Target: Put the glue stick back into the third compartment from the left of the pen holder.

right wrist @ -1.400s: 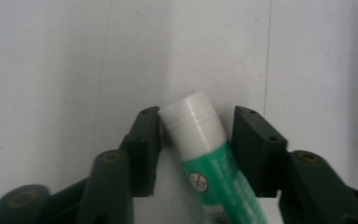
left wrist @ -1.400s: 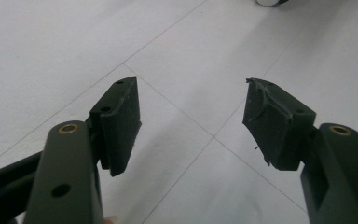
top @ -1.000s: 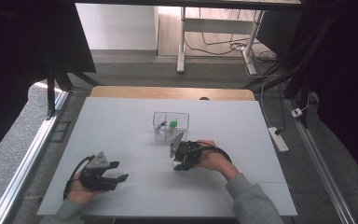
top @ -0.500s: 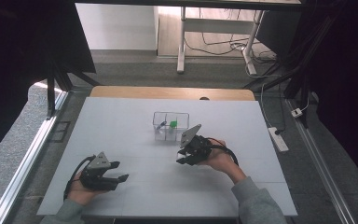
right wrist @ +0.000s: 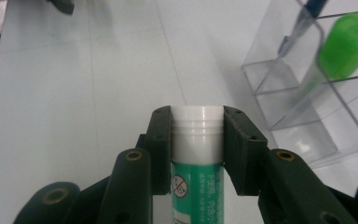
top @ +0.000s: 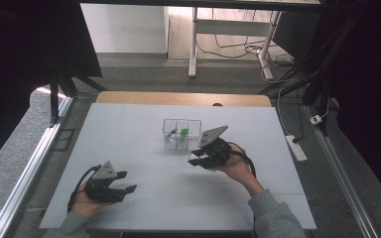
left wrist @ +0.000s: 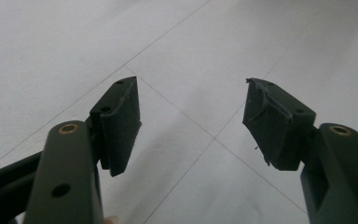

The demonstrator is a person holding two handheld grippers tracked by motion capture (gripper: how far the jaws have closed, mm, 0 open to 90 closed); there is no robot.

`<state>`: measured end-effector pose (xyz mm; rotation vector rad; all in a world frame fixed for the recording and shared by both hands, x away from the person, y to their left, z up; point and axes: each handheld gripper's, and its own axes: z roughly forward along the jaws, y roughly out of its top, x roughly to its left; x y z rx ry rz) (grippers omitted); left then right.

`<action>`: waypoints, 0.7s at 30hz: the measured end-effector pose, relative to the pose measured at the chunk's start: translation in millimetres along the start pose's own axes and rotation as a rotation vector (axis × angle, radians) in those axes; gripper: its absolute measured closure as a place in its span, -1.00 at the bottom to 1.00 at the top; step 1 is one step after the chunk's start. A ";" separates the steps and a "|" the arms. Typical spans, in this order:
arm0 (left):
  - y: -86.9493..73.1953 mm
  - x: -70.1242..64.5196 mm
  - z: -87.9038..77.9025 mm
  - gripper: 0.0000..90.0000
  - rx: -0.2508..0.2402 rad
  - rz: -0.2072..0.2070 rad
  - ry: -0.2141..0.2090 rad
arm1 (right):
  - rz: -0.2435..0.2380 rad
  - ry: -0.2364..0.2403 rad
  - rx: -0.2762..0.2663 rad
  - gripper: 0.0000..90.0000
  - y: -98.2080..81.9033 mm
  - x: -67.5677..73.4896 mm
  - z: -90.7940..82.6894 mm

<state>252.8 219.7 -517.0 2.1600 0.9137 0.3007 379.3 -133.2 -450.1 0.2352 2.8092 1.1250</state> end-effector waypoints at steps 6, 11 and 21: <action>0.0 0.1 0.1 -0.20 0.000 0.000 0.002 | 0.044 -0.024 -0.037 0.45 -1.9 -3.4 -6.6; 0.0 0.0 0.0 -0.20 -0.002 0.001 0.004 | 0.067 -0.045 -0.056 0.45 -2.5 -4.8 -10.6; -0.3 0.5 -0.8 -0.20 -0.008 -0.001 0.007 | 0.116 -0.104 -0.126 0.45 0.4 -6.5 -19.8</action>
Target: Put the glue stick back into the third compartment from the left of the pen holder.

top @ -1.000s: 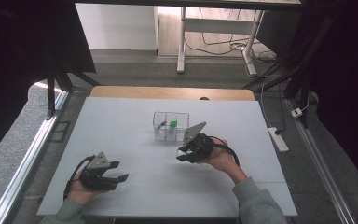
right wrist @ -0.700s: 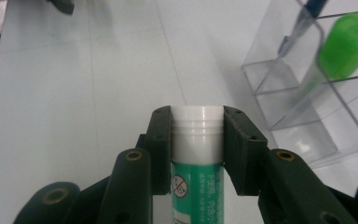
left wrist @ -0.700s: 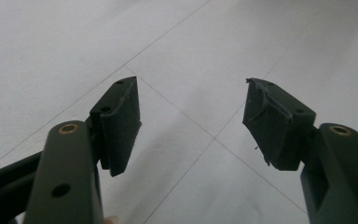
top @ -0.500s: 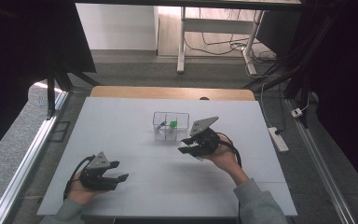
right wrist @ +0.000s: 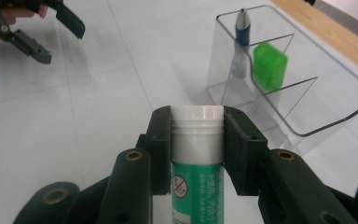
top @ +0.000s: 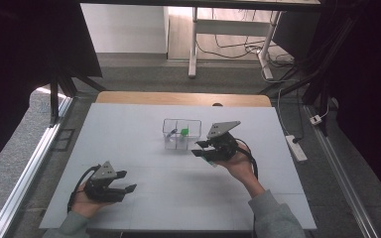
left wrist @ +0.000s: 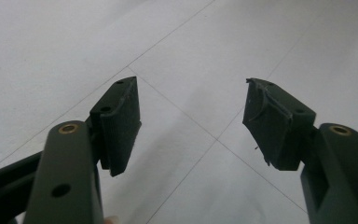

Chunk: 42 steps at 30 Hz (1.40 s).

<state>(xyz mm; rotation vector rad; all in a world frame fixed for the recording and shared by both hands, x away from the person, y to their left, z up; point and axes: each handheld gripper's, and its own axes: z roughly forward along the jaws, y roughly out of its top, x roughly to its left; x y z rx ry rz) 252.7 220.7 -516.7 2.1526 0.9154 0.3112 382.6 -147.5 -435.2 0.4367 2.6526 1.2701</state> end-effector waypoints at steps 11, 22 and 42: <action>-0.2 0.5 -0.2 -0.20 -0.001 0.000 0.002 | 0.045 -0.073 -0.073 0.45 9.1 -3.7 -10.0; -0.4 0.8 -0.6 -0.20 -0.004 0.000 0.003 | 0.066 -0.139 -0.148 0.45 24.1 -6.2 -18.6; -0.7 1.5 -1.1 -0.20 -0.005 0.000 0.002 | 0.106 -0.185 -0.226 0.45 42.5 -15.1 -15.9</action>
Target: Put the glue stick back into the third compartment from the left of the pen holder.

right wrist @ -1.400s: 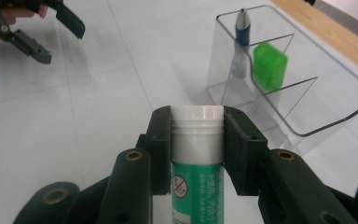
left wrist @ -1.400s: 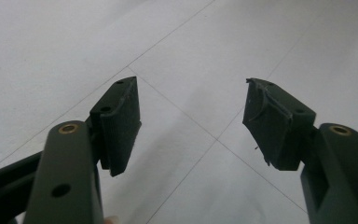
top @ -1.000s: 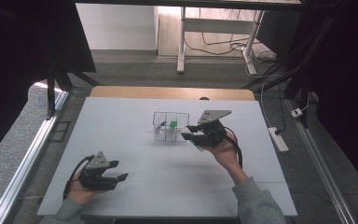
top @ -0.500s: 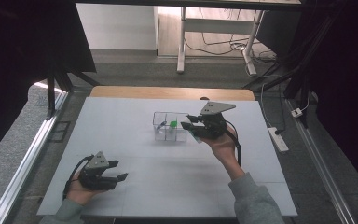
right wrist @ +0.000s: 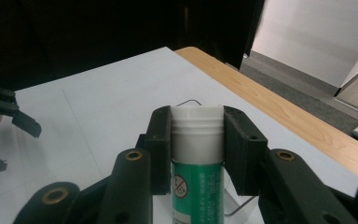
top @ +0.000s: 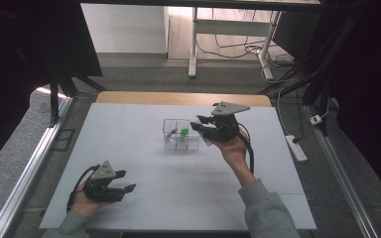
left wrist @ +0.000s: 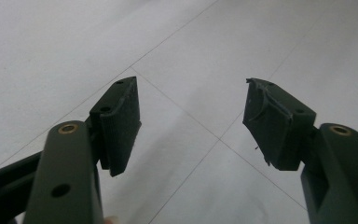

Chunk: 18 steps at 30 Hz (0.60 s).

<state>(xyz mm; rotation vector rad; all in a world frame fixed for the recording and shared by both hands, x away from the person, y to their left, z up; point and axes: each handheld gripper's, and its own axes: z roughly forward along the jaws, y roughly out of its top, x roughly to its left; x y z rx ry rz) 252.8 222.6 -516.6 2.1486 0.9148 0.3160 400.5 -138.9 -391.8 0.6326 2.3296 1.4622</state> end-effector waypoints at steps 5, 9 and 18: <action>-0.4 0.3 0.0 -0.20 -0.002 -0.004 0.000 | 0.012 -0.006 -0.007 0.45 2.0 -2.4 7.2; -0.7 1.2 -0.5 -0.20 -0.001 -0.001 0.000 | 0.022 -0.012 -0.011 0.45 2.1 -5.6 12.5; -1.1 1.6 -1.0 -0.20 -0.006 -0.005 0.000 | 0.031 -0.020 -0.018 0.44 0.7 -12.6 24.1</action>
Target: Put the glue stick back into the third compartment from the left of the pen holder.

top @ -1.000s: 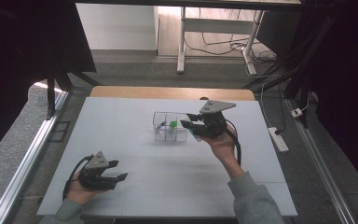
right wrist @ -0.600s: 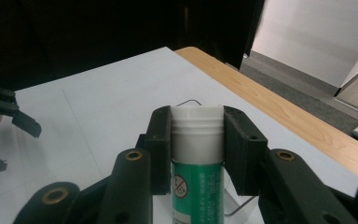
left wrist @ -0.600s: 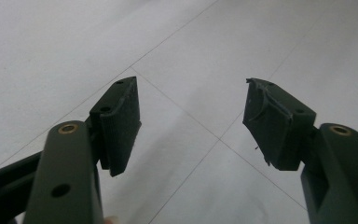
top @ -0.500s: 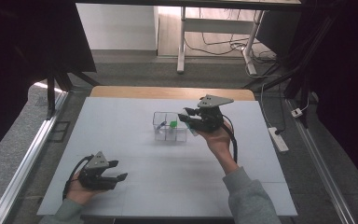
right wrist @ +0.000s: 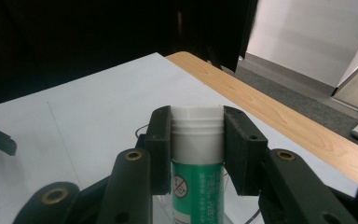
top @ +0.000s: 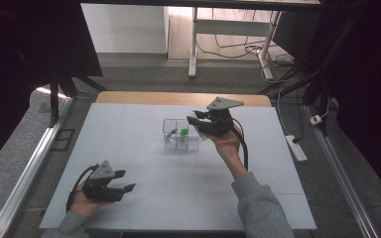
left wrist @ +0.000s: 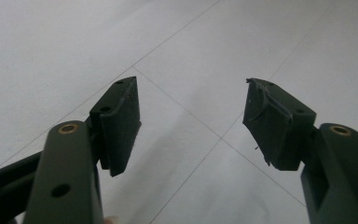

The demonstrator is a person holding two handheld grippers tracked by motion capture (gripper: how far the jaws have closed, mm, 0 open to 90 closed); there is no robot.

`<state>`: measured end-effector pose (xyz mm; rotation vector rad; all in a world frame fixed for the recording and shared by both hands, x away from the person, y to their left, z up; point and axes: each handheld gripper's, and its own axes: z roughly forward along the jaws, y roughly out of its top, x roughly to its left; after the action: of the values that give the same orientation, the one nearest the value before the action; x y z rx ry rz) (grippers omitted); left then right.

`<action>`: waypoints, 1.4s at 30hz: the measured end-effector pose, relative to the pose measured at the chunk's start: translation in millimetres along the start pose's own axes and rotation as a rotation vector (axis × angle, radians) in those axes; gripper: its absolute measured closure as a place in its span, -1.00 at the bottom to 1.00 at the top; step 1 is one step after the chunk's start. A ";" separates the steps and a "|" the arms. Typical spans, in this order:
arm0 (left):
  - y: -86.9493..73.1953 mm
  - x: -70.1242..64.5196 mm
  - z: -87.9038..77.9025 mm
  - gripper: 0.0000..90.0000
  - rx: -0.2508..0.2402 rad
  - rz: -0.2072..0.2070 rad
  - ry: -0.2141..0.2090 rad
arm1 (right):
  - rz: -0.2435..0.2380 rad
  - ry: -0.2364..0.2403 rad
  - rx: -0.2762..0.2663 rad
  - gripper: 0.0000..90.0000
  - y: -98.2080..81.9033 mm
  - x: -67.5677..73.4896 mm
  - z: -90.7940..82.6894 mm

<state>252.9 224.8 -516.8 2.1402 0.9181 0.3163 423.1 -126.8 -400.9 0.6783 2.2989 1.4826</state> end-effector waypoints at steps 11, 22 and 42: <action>-0.2 0.3 0.1 -0.21 0.000 -0.002 0.001 | 0.034 -0.007 -0.013 0.44 0.6 -8.4 9.0; -0.2 0.3 0.6 -0.21 0.006 0.003 0.001 | 0.044 -0.013 -0.011 0.44 -0.6 -13.8 20.7; -0.9 1.1 0.2 -0.21 0.001 -0.003 0.003 | 0.066 -0.024 -0.028 0.44 -3.7 -21.8 41.1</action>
<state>253.4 225.8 -517.7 2.1395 0.9236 0.3172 461.3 -108.9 -420.8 0.7669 2.2543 1.5240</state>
